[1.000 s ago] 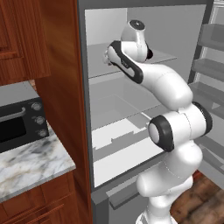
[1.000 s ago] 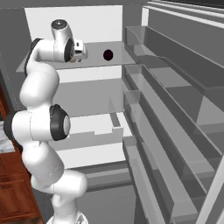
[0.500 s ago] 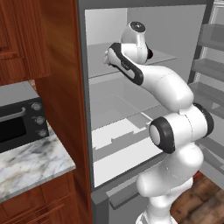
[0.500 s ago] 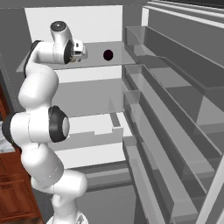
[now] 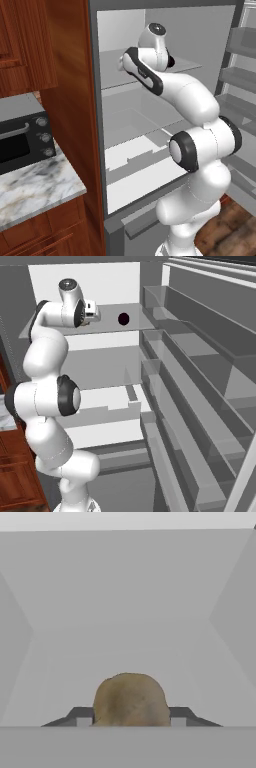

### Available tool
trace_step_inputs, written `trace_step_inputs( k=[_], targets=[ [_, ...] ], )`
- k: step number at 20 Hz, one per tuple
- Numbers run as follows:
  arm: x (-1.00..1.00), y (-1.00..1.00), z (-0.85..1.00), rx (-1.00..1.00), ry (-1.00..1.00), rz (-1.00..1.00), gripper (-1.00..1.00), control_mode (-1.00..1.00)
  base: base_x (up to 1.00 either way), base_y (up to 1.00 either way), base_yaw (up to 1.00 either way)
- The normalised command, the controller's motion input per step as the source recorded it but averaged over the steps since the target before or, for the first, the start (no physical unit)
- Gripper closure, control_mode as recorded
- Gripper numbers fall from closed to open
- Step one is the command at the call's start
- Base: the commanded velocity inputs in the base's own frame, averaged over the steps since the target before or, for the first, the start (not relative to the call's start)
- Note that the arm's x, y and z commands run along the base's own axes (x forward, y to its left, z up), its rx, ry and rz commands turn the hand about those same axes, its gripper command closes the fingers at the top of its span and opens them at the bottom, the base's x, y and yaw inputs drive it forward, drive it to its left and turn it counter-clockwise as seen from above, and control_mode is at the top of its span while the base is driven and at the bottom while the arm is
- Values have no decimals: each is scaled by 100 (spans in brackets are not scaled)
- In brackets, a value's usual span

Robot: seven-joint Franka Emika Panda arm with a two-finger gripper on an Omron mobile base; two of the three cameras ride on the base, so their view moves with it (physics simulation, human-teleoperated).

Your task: Retrieve the bottle and the shaker from the cabinet and place them next to the mixing bowl on the counter. Then add garlic from the fridge to the mixing bowl.

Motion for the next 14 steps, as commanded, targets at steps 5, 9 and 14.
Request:
trace_step_inputs(
  k=[5,9,14],
  targets=[
    [-1,0,0,0,0,0,100,-100,0,0,0],
    [-66,0,0,0,0,0,100,-100,0,0,0],
    [-100,-7,0,3,-9,0,100,-100,0,0,0]
  ],
)
